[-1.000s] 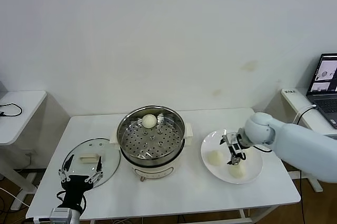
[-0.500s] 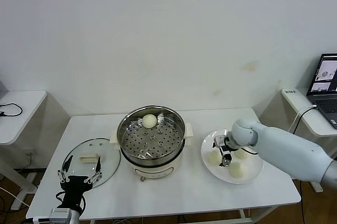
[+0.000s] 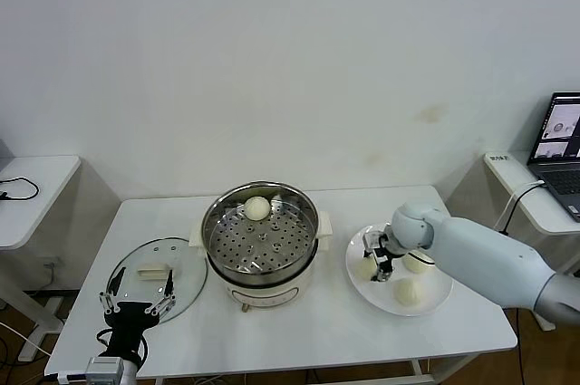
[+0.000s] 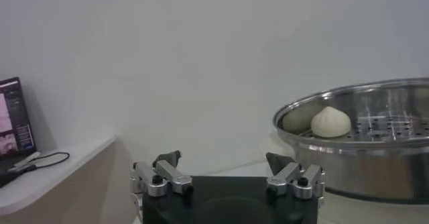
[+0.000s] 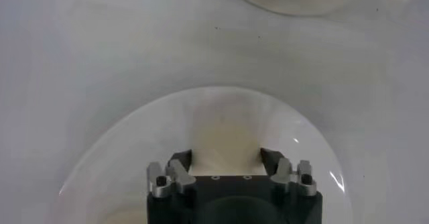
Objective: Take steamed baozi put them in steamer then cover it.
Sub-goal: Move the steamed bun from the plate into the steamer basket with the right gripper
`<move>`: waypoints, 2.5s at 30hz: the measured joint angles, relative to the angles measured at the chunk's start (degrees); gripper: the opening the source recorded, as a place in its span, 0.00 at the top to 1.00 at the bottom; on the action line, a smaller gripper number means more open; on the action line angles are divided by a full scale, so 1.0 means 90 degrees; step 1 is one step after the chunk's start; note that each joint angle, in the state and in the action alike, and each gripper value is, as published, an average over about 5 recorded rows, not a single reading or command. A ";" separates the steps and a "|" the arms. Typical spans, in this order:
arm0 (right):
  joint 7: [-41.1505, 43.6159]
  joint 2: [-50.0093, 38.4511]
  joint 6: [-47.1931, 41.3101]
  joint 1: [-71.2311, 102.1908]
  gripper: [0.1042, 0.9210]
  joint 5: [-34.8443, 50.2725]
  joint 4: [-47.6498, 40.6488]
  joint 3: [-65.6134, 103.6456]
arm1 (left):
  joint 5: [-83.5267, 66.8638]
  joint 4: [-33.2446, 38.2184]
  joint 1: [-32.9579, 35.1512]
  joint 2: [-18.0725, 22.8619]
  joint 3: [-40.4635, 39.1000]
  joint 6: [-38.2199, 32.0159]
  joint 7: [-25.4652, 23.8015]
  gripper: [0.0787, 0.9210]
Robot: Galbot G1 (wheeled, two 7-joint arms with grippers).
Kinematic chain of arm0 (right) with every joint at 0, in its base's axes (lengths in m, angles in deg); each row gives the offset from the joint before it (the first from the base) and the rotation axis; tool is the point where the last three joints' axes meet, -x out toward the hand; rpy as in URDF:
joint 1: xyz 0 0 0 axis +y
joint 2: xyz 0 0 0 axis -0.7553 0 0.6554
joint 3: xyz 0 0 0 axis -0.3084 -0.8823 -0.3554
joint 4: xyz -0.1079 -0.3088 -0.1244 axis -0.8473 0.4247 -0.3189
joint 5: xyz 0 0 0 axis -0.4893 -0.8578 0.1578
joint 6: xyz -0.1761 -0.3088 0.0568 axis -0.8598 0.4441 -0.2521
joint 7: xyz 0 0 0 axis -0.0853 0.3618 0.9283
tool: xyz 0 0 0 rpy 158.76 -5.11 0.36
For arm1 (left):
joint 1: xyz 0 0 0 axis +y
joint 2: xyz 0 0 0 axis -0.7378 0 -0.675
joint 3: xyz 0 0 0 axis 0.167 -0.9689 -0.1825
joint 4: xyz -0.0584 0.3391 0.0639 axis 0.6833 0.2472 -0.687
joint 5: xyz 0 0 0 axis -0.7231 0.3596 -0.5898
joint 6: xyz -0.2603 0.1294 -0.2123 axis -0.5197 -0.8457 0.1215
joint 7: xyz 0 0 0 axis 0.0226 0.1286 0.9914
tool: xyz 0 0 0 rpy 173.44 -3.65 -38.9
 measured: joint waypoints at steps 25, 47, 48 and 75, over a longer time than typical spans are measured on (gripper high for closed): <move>0.0237 -0.0361 -0.0494 -0.3120 0.40 0.1831 0.1154 -0.1395 | -0.0036 0.0115 -0.0047 -0.0105 -0.0048 0.0025 0.0004 0.12; -0.0526 0.2237 -0.1416 -0.3862 0.39 0.3664 0.0470 -0.1896 | -0.0080 0.0144 -0.0095 -0.0100 0.0099 0.0055 0.0012 0.12; -0.0560 0.2383 -0.1437 -0.3785 0.39 0.3677 0.0364 -0.1888 | -0.0079 0.0154 -0.0091 -0.0092 0.0109 0.0056 0.0012 0.12; -0.0772 0.4419 -0.1609 -0.2430 0.39 0.3293 -0.1768 -0.1646 | -0.0062 0.0121 -0.0105 0.0001 0.0105 0.0025 0.0017 0.12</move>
